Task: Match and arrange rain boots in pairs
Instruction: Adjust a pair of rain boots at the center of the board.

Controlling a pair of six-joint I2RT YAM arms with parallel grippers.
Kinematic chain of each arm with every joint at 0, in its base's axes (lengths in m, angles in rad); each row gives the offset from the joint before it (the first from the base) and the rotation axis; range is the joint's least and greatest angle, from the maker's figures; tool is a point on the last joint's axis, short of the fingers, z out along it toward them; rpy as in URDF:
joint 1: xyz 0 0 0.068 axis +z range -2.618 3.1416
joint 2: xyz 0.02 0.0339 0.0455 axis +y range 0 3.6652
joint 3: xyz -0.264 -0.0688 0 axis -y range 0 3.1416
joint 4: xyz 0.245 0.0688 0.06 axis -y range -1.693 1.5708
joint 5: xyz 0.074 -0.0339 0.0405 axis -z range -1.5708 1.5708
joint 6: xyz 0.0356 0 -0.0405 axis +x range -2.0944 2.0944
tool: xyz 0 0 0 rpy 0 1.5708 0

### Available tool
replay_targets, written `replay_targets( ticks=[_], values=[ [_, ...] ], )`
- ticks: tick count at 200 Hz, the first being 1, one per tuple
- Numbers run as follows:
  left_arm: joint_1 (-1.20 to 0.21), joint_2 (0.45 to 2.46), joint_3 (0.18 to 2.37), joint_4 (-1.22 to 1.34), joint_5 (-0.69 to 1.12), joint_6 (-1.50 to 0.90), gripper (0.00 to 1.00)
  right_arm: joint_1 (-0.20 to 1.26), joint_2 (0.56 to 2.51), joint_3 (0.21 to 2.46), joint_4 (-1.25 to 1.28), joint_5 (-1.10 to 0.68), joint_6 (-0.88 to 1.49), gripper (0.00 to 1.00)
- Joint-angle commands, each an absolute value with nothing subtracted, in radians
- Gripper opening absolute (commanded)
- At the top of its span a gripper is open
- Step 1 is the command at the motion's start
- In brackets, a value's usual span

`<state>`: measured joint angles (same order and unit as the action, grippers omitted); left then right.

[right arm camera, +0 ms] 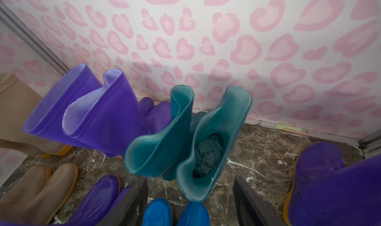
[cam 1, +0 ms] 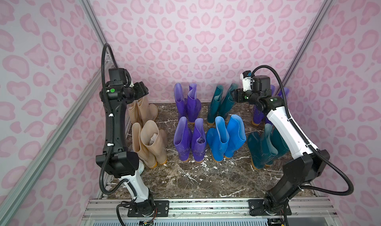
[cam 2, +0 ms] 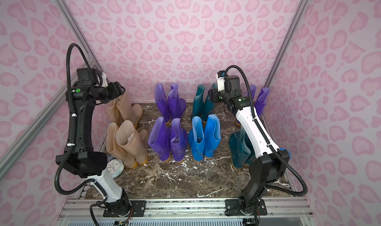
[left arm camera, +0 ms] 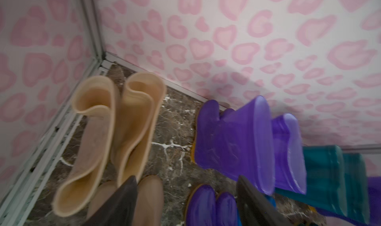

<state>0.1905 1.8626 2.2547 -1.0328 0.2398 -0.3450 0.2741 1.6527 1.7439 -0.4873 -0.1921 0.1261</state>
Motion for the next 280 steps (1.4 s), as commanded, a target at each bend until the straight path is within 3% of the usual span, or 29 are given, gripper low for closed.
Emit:
replay_targets(
  ticks=[1,34,63,124,151,174,192,280],
  values=[
    [0.215,1.921,2.311,-1.075,0.28,-0.276,0.81,0.28,1.619,1.658,-0.342,-0.22,0.175,0.7],
    [0.224,2.084,2.562,-1.191,0.146,-0.254,0.81,0.28,1.607,1.596,-0.33,-0.232,0.164,0.7],
    [0.229,2.135,2.571,-1.219,0.064,-0.241,0.8,0.274,1.608,1.581,-0.333,-0.23,0.147,0.71],
    [0.23,2.172,2.423,-1.114,0.276,-0.226,0.74,0.267,1.624,1.583,-0.311,-0.247,0.151,0.71],
    [0.231,2.188,2.411,-1.095,0.283,-0.228,0.57,0.266,1.622,1.581,-0.298,-0.259,0.158,0.7],
    [0.23,2.203,2.413,-1.098,0.29,-0.23,0.19,0.268,1.617,1.584,-0.302,-0.255,0.158,0.68],
    [0.23,2.202,2.414,-1.097,0.286,-0.224,0.03,0.267,1.606,1.585,-0.305,-0.247,0.156,0.68],
    [0.118,2.235,2.561,-1.08,0.399,-0.135,0.02,0.271,1.575,1.571,-0.304,-0.244,0.176,0.63]
  ],
)
